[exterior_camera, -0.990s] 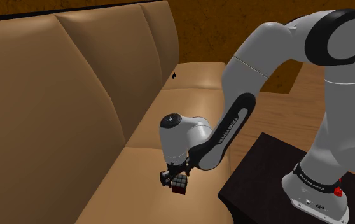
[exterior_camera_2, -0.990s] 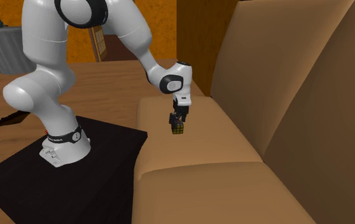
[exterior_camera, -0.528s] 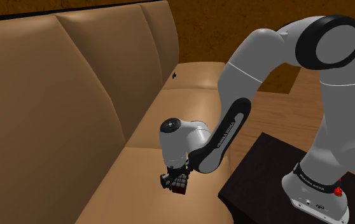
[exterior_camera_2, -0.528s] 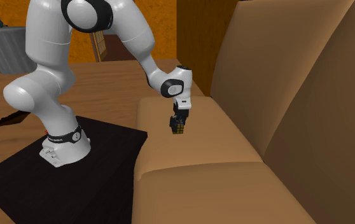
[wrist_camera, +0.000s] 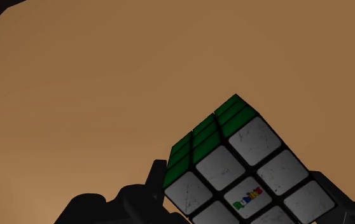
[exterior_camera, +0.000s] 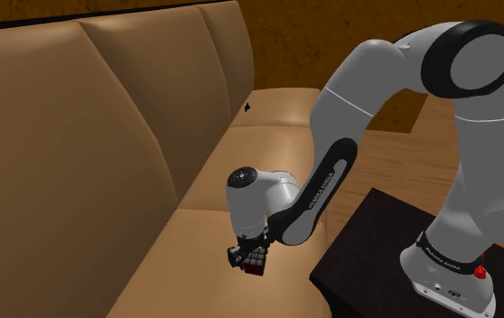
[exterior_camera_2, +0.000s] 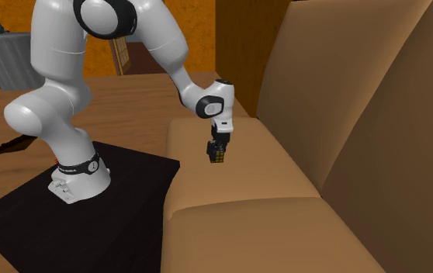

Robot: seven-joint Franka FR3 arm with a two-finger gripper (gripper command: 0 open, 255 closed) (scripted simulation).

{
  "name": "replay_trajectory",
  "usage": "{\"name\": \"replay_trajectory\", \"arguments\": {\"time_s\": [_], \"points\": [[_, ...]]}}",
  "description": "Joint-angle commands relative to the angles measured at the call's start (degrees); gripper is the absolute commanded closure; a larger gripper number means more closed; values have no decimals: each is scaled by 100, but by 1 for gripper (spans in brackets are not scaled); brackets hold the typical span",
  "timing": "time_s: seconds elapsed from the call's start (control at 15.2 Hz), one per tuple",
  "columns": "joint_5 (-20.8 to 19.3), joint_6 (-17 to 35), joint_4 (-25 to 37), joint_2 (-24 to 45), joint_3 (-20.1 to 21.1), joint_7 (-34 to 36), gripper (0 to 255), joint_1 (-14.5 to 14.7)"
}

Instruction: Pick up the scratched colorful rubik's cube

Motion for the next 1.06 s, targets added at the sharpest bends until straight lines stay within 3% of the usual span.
{"name": "replay_trajectory", "arguments": {"time_s": [0.0, 0.99], "points": [[74, -79, -19, -104, 63, -49, 255, -45], [764, -855, -89, -1033, 523, -512, 255, -388]]}}
